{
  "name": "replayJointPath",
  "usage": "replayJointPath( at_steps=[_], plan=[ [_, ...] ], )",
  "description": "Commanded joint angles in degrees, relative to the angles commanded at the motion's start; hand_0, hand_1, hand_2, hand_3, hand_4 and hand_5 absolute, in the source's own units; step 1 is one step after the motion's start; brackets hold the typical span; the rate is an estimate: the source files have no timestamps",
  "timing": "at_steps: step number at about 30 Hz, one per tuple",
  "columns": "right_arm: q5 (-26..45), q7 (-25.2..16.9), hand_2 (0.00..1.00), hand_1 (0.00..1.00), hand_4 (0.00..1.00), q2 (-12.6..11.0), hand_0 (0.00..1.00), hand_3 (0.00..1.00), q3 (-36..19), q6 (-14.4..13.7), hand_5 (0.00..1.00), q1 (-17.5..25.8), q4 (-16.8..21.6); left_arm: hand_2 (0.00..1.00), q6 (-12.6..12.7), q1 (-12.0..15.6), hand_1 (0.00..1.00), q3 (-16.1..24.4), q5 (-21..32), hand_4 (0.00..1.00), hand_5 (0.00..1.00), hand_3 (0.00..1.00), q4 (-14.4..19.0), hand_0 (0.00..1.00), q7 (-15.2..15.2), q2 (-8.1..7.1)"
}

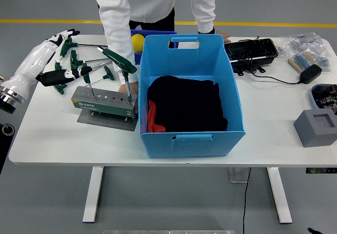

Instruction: Lift tool from toolbox,place it in box,lift tool from toolbox,place it in box

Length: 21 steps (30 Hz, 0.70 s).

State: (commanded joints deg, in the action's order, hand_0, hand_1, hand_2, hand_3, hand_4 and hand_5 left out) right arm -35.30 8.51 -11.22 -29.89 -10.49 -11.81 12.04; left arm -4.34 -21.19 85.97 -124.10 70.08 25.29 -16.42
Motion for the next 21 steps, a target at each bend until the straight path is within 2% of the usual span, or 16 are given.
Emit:
replayJointPath(
  at_steps=[1, 2, 5, 10, 13, 14, 16, 19, 20, 21],
  plan=[
    [-0.1, 0.0, 0.668, 0.593, 0.775, 0.0, 0.614, 0.541, 0.0, 0.0, 0.66, 0.0, 0.0, 0.998, 0.5, -2.1, 0.998, -2.4, -2.4, 0.998, 0.622, 0.998, -1.2, 0.998, 0.8, -1.45],
    [0.0, 0.0, 0.668, 0.593, 0.776, 0.0, 0.614, 0.541, 0.0, 0.0, 0.66, 0.0, 0.0, 0.998, 1.0, -4.4, 0.998, -5.0, -4.7, 0.998, 0.557, 0.998, -2.4, 0.998, 1.5, -2.78],
    [-0.2, 0.1, 0.668, 0.593, 0.776, -0.2, 0.614, 0.541, 0.0, 0.1, 0.66, -0.1, 0.1, 0.998, 2.2, -10.5, 0.998, -12.1, -5.9, 0.998, 0.557, 0.998, -5.9, 0.998, 2.7, -5.46],
    [0.6, 0.0, 0.668, 0.593, 0.776, -0.2, 0.614, 0.541, 0.3, 0.0, 0.662, 0.0, 0.1, 0.998, 3.4, -19.4, 0.998, -24.0, -5.9, 0.998, 0.529, 0.998, -11.6, 0.998, 4.3, -7.52],
    [0.8, 0.0, 0.668, 0.593, 0.776, -0.3, 0.614, 0.541, 0.4, 0.0, 0.662, -0.1, 0.2, 0.998, 2.2, -23.5, 0.998, -31.3, -5.9, 0.998, 0.529, 0.998, -14.0, 0.998, 4.5, -8.07],
    [0.8, 0.0, 0.668, 0.594, 0.776, -0.3, 0.616, 0.541, 0.4, 0.0, 0.661, -0.1, 0.2, 0.896, 1.8, -24.5, 0.927, -33.4, -5.9, 0.998, 0.516, 0.939, -14.5, 0.938, 4.7, -8.14],
    [1.0, 0.0, 0.668, 0.594, 0.776, -0.4, 0.616, 0.541, 0.5, 0.0, 0.661, -0.2, 0.2, 0.896, 1.0, -26.4, 0.927, -37.5, -5.9, 0.998, 0.516, 0.939, -15.6, 0.938, 5.2, -8.04],
    [1.3, 0.0, 0.668, 0.594, 0.776, -0.5, 0.616, 0.541, 0.6, 0.0, 0.661, -0.2, 0.2, 0.896, 0.6, -28.4, 0.927, -40.7, -5.9, 0.998, 0.516, 0.939, -17.5, 0.938, 6.0, -7.41],
    [1.2, 0.0, 0.669, 0.593, 0.776, -0.5, 0.616, 0.541, 0.7, 0.0, 0.66, -0.3, 0.3, 0.806, 0.5, -29.2, 0.834, -41.5, -5.9, 0.998, 0.498, 0.871, -18.4, 0.862, 6.1, -7.01],
    [1.1, 0.0, 0.669, 0.593, 0.776, -0.5, 0.616, 0.541, 0.7, 0.1, 0.66, -0.3, 0.3, 0.806, 0.5, -29.7, 0.834, -41.9, -5.9, 0.998, 0.498, 0.871, -19.1, 0.862, 6.2, -6.71]
  ],
)
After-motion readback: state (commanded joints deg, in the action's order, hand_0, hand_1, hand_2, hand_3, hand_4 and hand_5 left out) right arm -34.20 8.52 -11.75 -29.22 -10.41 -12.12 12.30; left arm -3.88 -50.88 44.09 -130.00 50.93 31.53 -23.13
